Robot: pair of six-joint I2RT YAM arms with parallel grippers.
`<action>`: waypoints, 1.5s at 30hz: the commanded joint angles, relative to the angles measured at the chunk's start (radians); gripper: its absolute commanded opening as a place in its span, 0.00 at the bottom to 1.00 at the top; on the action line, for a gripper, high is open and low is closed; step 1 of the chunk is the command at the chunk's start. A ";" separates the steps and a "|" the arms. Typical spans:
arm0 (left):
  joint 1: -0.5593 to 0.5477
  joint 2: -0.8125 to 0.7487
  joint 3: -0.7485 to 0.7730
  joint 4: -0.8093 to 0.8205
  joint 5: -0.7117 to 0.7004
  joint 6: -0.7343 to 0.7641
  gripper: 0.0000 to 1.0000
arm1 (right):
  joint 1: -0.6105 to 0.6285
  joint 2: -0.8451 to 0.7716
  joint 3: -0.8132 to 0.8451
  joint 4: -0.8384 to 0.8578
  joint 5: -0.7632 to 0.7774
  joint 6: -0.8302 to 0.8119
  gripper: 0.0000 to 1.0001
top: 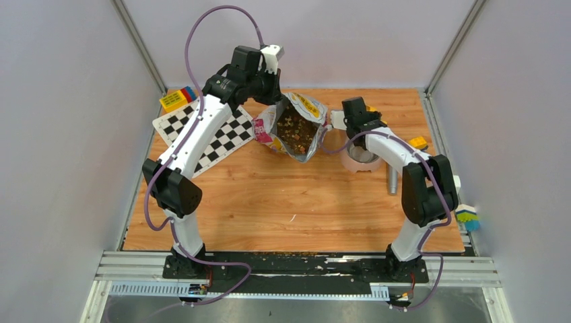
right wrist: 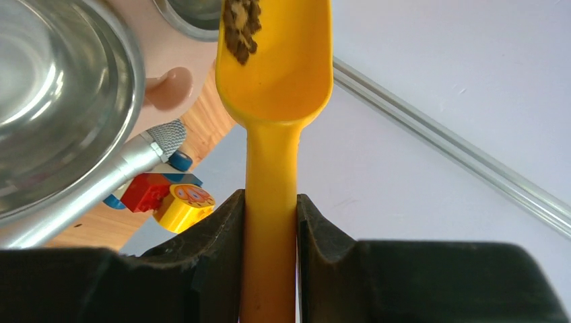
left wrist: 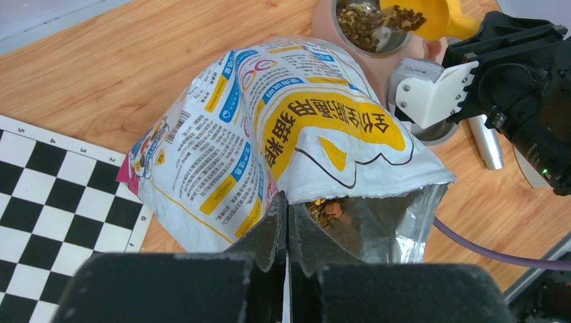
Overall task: Serve the pet food
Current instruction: Pour the pet food into the pet food bowl.
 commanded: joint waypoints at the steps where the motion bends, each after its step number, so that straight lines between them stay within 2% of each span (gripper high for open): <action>1: 0.021 -0.064 0.009 0.064 -0.031 -0.008 0.00 | 0.016 0.000 -0.001 0.102 0.092 -0.126 0.00; 11: 0.022 -0.070 0.006 0.064 -0.033 -0.004 0.00 | 0.042 -0.015 -0.047 0.201 0.125 -0.286 0.00; 16: 0.022 -0.068 0.007 0.064 -0.031 -0.006 0.00 | 0.043 -0.010 -0.056 0.219 0.144 -0.316 0.00; 19: 0.022 -0.065 0.021 0.059 -0.026 -0.007 0.00 | 0.042 -0.016 -0.046 0.205 0.153 -0.285 0.00; 22: 0.022 -0.071 0.028 0.057 -0.028 -0.002 0.00 | 0.030 -0.044 0.028 0.059 0.115 -0.123 0.00; 27: 0.022 -0.070 0.037 0.064 -0.037 0.001 0.00 | -0.021 -0.149 0.147 -0.211 -0.066 0.233 0.00; 33: 0.021 -0.072 0.016 0.075 -0.021 -0.005 0.00 | -0.117 -0.292 0.213 -0.406 -0.340 0.538 0.00; 40: 0.022 -0.063 -0.006 0.085 -0.003 -0.011 0.00 | -0.154 -0.447 0.321 -0.543 -0.761 0.716 0.00; 45: 0.021 -0.063 -0.017 0.089 -0.001 -0.009 0.00 | -0.133 -0.490 0.428 -0.617 -0.949 0.794 0.00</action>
